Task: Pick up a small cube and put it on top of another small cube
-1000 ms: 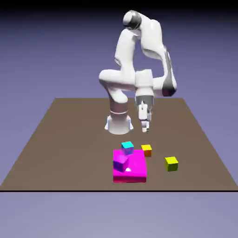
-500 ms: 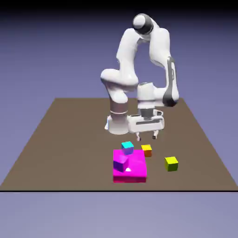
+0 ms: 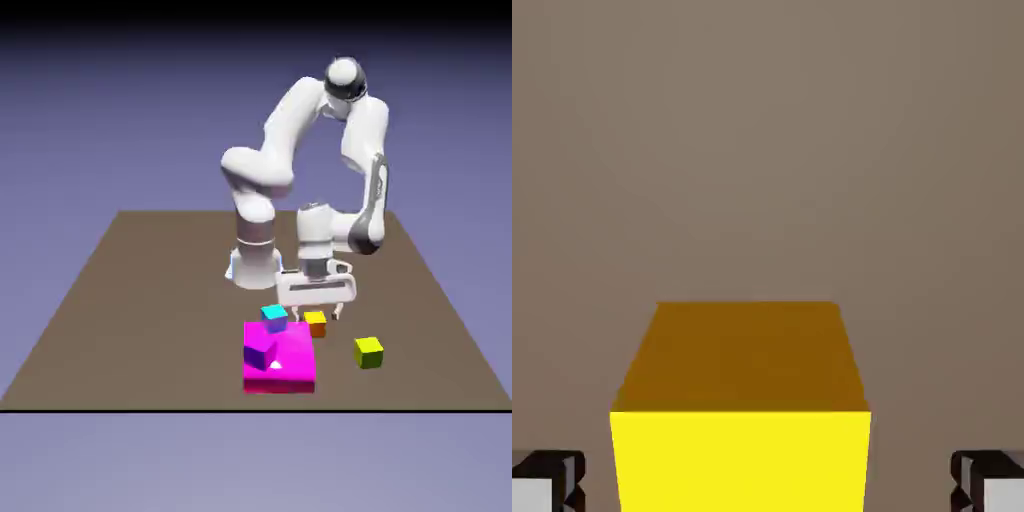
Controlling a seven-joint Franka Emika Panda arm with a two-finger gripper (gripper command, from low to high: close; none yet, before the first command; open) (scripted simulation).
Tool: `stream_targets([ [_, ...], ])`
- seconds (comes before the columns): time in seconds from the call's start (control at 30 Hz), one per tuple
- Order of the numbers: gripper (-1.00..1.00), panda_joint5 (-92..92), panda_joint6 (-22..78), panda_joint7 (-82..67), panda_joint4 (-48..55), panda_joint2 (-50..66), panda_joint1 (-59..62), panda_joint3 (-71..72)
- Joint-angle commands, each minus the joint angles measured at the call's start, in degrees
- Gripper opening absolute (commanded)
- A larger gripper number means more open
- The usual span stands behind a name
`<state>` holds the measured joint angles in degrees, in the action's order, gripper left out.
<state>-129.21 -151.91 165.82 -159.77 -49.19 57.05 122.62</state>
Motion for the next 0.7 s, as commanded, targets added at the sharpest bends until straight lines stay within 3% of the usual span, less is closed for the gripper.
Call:
stream_targets([
  [0.0, -1.0, 0.0, 0.0, 0.0, 0.0, 0.0, 0.0, 0.0],
  [0.43, -1.0, 13.4, -18.7, -0.2, -5.8, 24.3, -11.9, -17.5],
  [0.67, -1.0, 30.4, -13.1, -6.6, -1.4, 28.3, -13.0, -32.0],
])
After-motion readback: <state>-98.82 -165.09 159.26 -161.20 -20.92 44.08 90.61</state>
